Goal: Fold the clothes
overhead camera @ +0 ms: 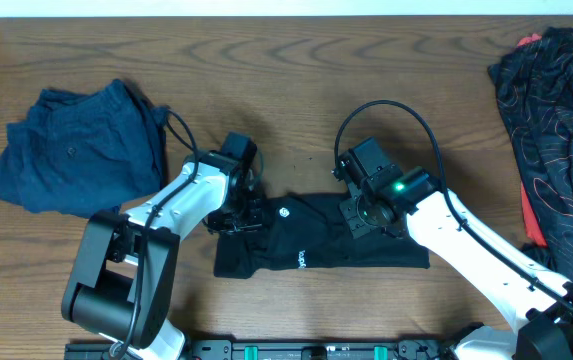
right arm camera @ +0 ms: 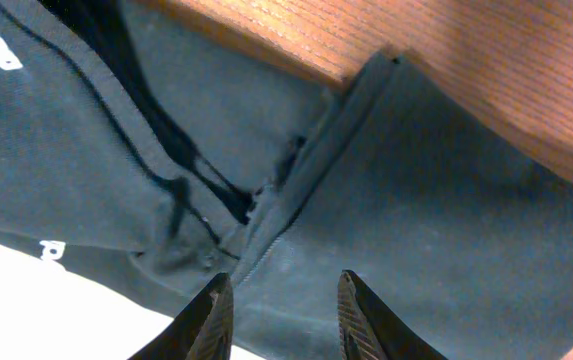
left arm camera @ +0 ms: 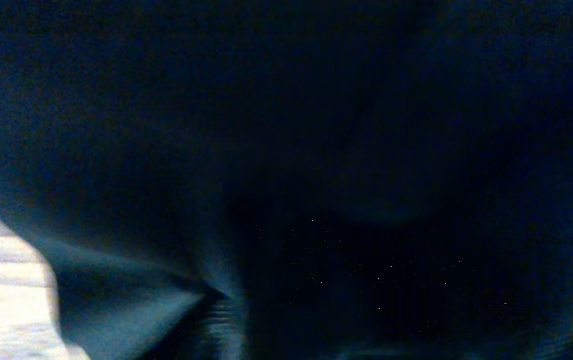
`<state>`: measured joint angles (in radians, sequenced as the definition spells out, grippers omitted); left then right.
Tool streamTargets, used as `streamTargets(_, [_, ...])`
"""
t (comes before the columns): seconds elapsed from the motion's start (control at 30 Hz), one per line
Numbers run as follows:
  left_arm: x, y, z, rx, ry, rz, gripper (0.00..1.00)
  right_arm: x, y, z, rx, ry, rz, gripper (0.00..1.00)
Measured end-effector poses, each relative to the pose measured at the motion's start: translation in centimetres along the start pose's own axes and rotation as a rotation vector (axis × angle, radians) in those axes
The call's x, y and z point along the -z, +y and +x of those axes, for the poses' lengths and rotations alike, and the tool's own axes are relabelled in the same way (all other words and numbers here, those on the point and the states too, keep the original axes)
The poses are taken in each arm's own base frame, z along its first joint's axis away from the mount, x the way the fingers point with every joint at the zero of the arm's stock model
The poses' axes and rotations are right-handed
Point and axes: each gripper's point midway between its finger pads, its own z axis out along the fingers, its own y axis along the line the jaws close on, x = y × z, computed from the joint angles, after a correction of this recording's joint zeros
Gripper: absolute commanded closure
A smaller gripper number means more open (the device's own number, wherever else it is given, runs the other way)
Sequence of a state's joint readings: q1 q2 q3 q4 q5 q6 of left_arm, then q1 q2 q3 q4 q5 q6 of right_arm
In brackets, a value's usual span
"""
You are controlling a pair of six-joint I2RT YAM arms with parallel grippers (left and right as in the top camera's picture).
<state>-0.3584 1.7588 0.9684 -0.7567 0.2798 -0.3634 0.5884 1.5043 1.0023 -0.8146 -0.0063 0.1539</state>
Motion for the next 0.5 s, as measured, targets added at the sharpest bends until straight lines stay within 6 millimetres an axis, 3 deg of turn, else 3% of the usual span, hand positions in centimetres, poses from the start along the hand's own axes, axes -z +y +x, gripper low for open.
streamTargets(0.07, [0.1, -0.2, 0.1, -0.019, 0.004, 0.009, 0.93, 0.0, 0.0, 0.1, 0.000, 0.003, 0.002, 0.68])
streamTargets(0.2, [0.4, 0.6, 0.3, -0.023, 0.015, -0.032, 0.94, 0.0, -1.0, 0.5, -0.044, 0.019, 0.050, 0.66])
streamTargets(0.33, [1.4, 4.5, 0.7, 0.048, 0.048, -0.158, 0.94, 0.2, -3.8, 0.9, -0.141, 0.031, 0.141, 0.64])
streamTargets(0.5, [5.1, 8.6, -2.1, 0.176, -0.042, -0.214, 0.94, 0.5, -7.3, 1.5, -0.270, 0.046, 0.208, 0.64])
